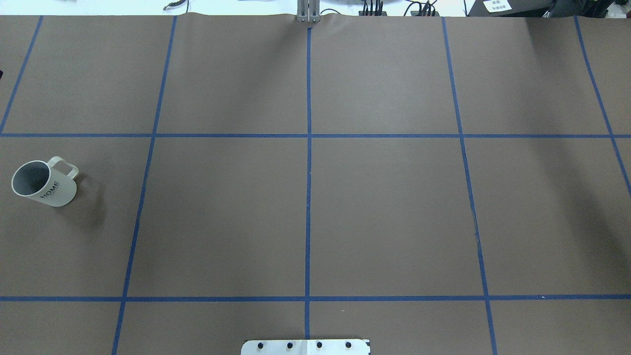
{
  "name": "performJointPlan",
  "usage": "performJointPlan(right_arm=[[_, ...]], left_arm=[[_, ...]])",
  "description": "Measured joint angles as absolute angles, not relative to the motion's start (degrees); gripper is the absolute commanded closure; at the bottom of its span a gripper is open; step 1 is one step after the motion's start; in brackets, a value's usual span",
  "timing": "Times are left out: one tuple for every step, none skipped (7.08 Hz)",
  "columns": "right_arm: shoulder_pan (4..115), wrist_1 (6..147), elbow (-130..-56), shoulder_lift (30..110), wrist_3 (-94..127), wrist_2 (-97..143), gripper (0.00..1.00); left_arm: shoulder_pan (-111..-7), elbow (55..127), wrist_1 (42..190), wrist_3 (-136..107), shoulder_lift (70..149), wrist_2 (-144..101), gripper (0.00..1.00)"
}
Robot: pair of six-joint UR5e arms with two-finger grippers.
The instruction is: Left arm hands cup to right arm to dump lemon
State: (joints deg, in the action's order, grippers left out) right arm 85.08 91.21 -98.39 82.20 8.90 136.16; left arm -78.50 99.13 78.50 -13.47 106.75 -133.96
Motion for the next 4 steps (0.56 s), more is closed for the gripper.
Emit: performJointPlan(right_arm=[[84.9, 91.3, -99.0, 81.8, 9.0, 136.7, 0.0], [84.7, 91.2, -99.0, 81.6, 9.1, 136.8, 0.0], [84.5, 91.2, -98.9, 81.4, 9.1, 136.9, 0.0], [84.5, 91.2, -99.0, 81.4, 9.1, 136.9, 0.0]], left_arm=[[-78.5, 99.6, 78.5, -13.5, 106.9, -133.8, 0.0], [-78.5, 100.2, 78.5, -13.5, 106.9, -133.8, 0.0], [-78.5, 100.7, 78.5, -13.4, 107.0, -133.8, 0.0], [-78.5, 101.1, 78.5, -13.4, 107.1, -133.9, 0.0]])
